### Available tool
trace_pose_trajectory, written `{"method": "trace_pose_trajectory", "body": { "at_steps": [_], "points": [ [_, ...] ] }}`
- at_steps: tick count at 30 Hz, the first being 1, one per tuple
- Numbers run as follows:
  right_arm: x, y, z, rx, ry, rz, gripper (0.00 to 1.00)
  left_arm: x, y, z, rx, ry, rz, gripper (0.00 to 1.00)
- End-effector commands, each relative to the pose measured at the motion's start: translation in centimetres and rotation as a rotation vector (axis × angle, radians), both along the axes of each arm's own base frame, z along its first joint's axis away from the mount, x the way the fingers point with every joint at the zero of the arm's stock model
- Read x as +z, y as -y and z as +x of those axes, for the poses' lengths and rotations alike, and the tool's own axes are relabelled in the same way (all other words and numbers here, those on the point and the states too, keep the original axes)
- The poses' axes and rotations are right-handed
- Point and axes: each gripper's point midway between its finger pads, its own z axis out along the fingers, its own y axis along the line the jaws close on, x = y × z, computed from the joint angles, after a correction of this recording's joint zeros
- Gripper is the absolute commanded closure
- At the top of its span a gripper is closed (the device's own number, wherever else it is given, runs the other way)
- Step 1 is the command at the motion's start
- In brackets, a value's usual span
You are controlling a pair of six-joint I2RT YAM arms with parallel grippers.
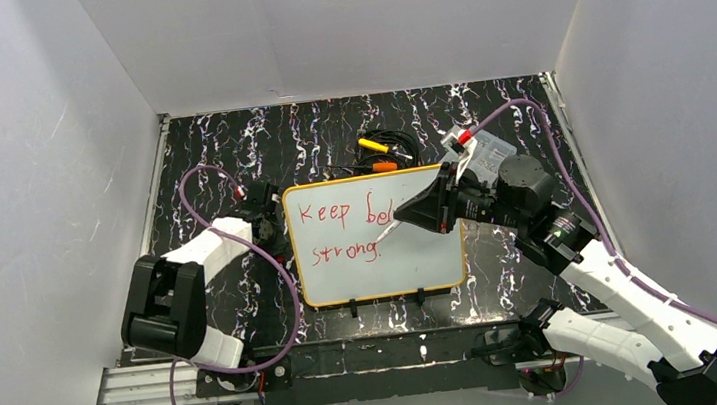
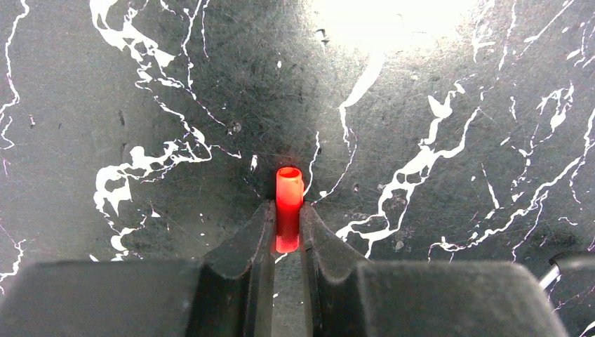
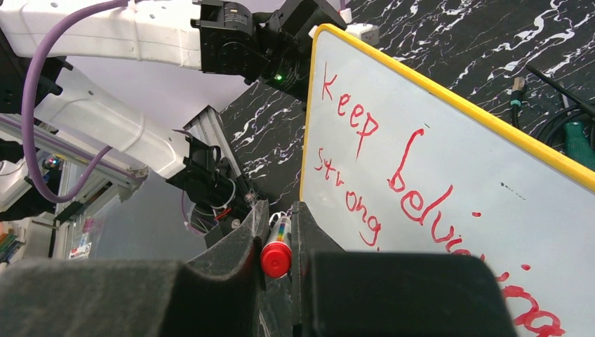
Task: Write a sentence on the whiteboard
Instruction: Close the whiteboard marker at the center of the board.
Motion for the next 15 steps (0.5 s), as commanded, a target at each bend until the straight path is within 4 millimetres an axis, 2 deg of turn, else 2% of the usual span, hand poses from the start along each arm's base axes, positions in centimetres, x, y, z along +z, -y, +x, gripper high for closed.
{"method": "trace_pose_trajectory", "body": {
  "at_steps": [1,4,6,10,12,15],
  "points": [
    [1.8,0.3,0.4,-0.027,0.060,0.044,0.99,-0.1,-1.0,-3.0,0.024,-0.049,0.029,1.00],
    [2.8,0.5,0.5,-0.039,0.076,0.057,0.99,3.1,-1.6,-2.1,0.037,0.057,0.037,1.00],
    [3.3,0.5,0.5,-0.045,0.086,0.058,0.99,6.2,-2.3,-1.6,0.045,0.148,0.053,1.00],
    [3.9,0.7,0.8,-0.066,0.094,0.060,0.99,11.3,-4.2,-1.7,0.054,0.294,0.099,1.00],
    [3.6,0.9,1.4,-0.104,0.069,0.048,0.99,13.9,-4.1,-1.8,0.007,0.376,0.082,1.00],
    [3.0,2.1,3.6,-0.251,0.025,0.009,0.99,18.1,-2.6,-2.1,-0.159,0.513,0.027,1.00]
  ]
}}
